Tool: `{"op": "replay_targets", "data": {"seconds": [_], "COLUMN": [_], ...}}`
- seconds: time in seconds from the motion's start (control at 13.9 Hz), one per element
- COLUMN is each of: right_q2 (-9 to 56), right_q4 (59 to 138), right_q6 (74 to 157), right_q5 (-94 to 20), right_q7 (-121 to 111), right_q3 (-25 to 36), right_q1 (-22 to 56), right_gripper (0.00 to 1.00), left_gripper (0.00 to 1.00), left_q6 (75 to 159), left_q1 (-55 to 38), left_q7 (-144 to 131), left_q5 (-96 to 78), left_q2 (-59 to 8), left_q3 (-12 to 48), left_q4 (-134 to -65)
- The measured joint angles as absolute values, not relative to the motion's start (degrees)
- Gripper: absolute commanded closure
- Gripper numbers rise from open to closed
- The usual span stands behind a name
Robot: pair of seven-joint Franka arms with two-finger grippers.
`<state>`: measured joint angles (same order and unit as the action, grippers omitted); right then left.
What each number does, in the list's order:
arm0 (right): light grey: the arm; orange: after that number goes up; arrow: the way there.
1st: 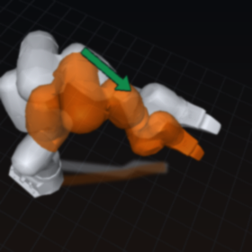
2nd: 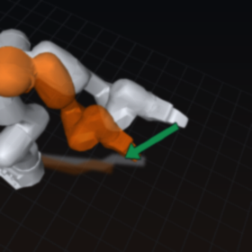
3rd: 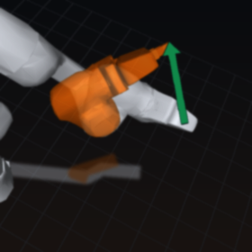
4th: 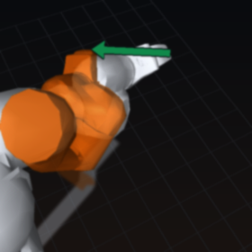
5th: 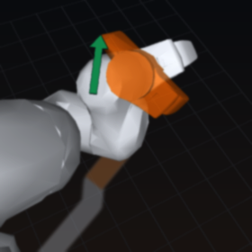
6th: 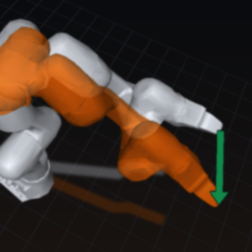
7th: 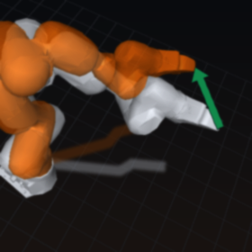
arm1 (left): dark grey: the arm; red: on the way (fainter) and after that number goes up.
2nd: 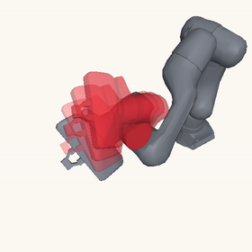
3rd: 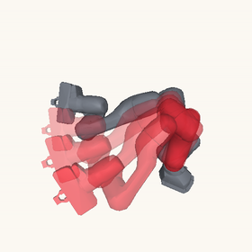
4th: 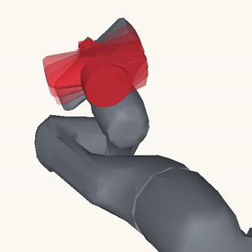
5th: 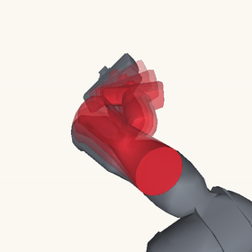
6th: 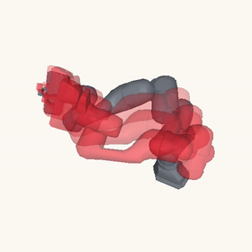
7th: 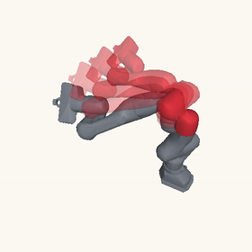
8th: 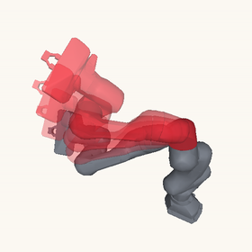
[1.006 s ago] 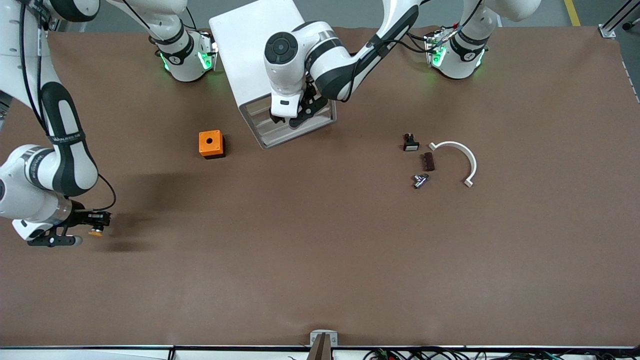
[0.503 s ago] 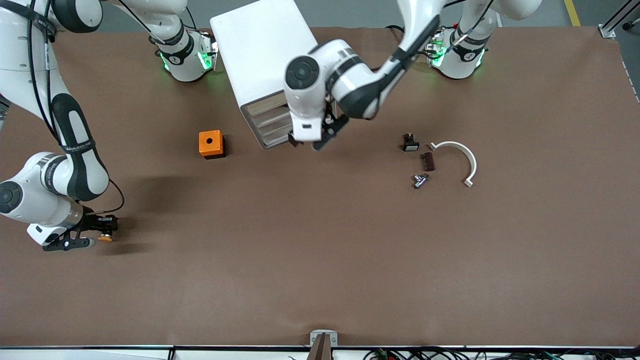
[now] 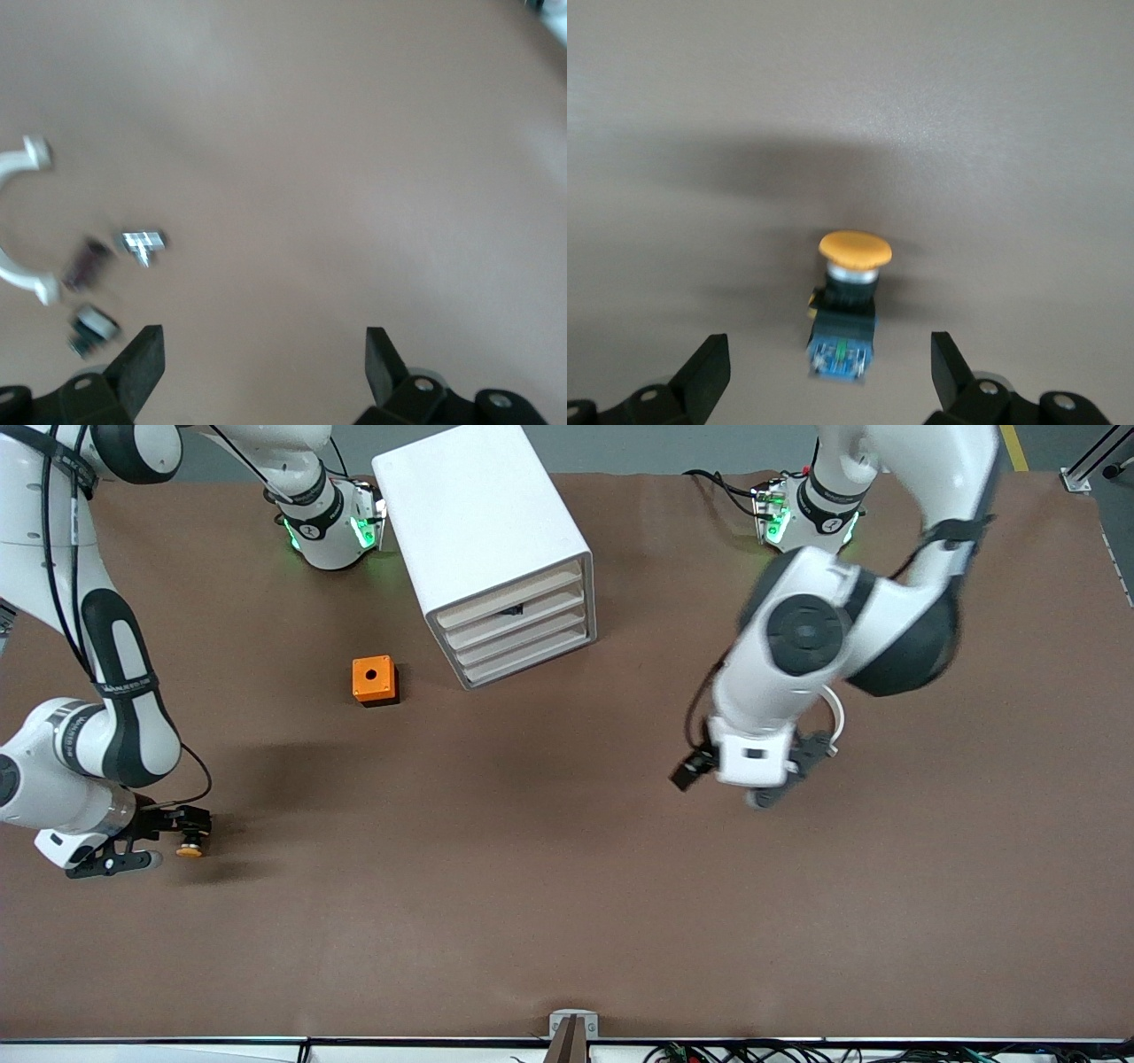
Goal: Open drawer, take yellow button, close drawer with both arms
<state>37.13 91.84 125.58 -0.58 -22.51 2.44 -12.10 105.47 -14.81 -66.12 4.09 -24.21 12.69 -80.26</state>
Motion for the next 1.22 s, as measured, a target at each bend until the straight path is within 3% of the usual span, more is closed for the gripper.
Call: {"op": "replay_targets", "data": {"seconds": [0.22, 0.43, 0.72, 1.22], "right_q2": [31.7, 26.3, 19.5, 11.5], "right_q4": [84.9, 81.2, 80.5, 80.6], "right_q6": [107.1, 96.0, 88.8, 84.3], "right_q5": [-0.8, -0.8, -0.8, -0.7], "right_q7": [-17.3, -10.2, -1.3, -1.3], "right_q3": [2.2, 2.0, 1.6, 0.5], "right_q1": [-12.0, -11.6, -6.7, -1.8], "right_gripper": [0.0, 0.0, 0.0, 0.0], "left_gripper": [0.0, 0.0, 0.0, 0.0], "left_q6": [102.0, 96.4, 91.7, 89.8], "left_q1": [-7.2, 0.2, 3.7, 0.8], "left_q7": [-53.6, -39.2, -23.8, -6.2], "left_q5": [4.3, 4.3, 4.3, 1.6], "left_q2": [-21.1, -17.6, -11.3, 6.8], "left_q3": [12.6, 12.6, 11.4, 2.6], "left_q4": [-79.9, -79.8, -81.2, -97.2]}}
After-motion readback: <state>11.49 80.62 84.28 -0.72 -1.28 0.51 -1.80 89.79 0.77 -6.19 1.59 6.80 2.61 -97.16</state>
